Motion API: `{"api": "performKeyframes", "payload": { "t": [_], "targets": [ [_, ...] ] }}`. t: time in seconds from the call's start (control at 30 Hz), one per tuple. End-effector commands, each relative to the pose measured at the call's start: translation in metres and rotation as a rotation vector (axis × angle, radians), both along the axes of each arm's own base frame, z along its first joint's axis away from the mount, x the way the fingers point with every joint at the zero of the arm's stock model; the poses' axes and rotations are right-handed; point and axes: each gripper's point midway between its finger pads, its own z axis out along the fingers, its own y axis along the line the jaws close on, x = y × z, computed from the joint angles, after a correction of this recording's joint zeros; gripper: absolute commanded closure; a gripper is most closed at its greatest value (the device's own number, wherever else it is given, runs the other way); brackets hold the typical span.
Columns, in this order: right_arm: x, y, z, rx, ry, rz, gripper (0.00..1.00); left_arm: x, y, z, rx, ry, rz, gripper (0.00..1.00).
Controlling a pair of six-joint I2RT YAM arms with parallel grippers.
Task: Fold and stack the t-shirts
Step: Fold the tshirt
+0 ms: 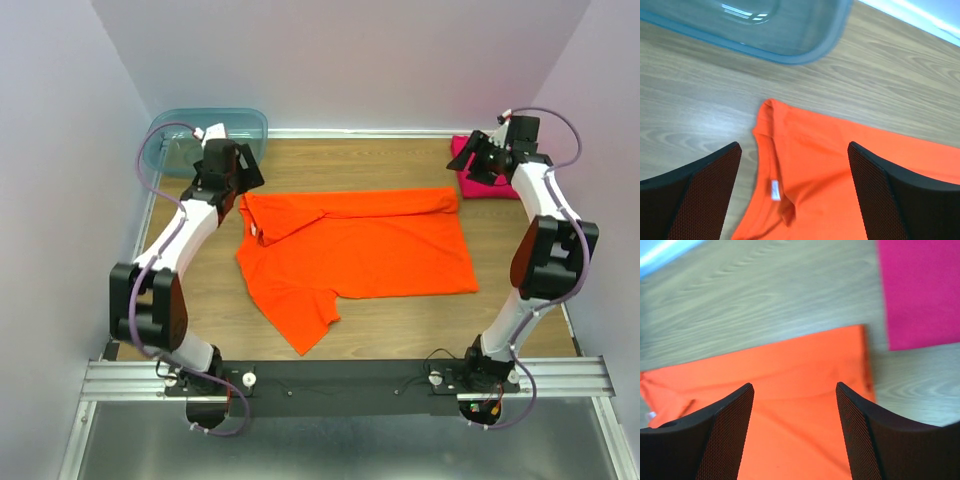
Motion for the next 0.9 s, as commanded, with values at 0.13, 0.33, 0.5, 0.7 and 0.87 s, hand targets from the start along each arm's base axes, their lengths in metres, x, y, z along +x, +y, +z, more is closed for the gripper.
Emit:
{"api": "performKeyframes", "payload": {
  "t": [0.13, 0.33, 0.5, 0.7, 0.87],
  "targets": [
    [-0.027, 0.041, 0.005, 0.053, -0.041, 0.050, 0.35, -0.067, -0.050, -0.012, 0.158, 0.000, -0.104, 0.18],
    [0.008, 0.046, -0.004, 0.145, -0.100, 0.026, 0.51, -0.083, -0.062, -0.031, 0.053, 0.024, -0.124, 0.28],
    [0.022, 0.036, -0.048, 0.202, -0.053, -0.050, 0.53, -0.085, -0.062, -0.031, 0.072, 0.022, -0.152, 0.31],
    [-0.009, 0.026, -0.105, 0.312, 0.004, -0.099, 0.55, -0.090, -0.064, -0.039, 0.076, 0.041, -0.181, 0.31],
    [-0.021, 0.023, -0.117, 0.319, 0.013, -0.080, 0.55, -0.098, -0.074, -0.052, 0.066, 0.074, -0.223, 0.31]
  ]
}}
